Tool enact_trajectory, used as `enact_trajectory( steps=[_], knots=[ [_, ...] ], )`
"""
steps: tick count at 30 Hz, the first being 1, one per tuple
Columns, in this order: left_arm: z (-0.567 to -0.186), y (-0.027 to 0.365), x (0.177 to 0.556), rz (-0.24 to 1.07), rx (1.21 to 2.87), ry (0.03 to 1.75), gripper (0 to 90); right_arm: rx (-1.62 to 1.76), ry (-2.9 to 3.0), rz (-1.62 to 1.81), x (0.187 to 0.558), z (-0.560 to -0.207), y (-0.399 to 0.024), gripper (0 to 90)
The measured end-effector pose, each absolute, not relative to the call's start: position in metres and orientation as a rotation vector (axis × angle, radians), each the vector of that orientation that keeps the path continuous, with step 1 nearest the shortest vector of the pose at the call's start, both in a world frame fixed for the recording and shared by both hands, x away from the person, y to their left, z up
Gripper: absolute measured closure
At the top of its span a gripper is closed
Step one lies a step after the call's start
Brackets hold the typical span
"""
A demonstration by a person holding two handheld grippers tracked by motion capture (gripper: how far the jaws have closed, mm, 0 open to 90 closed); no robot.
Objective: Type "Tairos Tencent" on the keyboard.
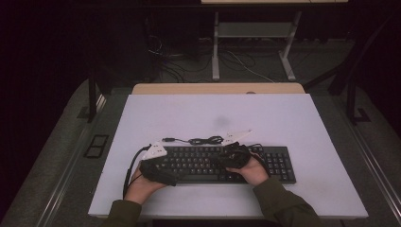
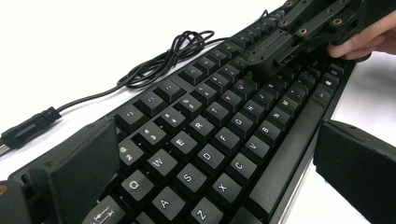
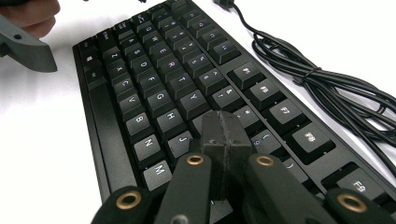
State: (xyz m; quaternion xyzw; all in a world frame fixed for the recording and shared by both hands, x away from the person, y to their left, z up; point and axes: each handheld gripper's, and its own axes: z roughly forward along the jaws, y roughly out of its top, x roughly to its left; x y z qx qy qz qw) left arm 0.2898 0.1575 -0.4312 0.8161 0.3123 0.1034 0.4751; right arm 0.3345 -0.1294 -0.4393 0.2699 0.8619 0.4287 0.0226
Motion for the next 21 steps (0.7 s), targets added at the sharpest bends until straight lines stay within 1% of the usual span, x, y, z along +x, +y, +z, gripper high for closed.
enact_trajectory(
  steps=[21],
  knots=[
    [-0.4320,0.1576,0.2898,0.255,2.013,0.762,0.0,0.857,2.675,1.336,0.3362,-0.4386,-0.1323,89.2]
  ],
)
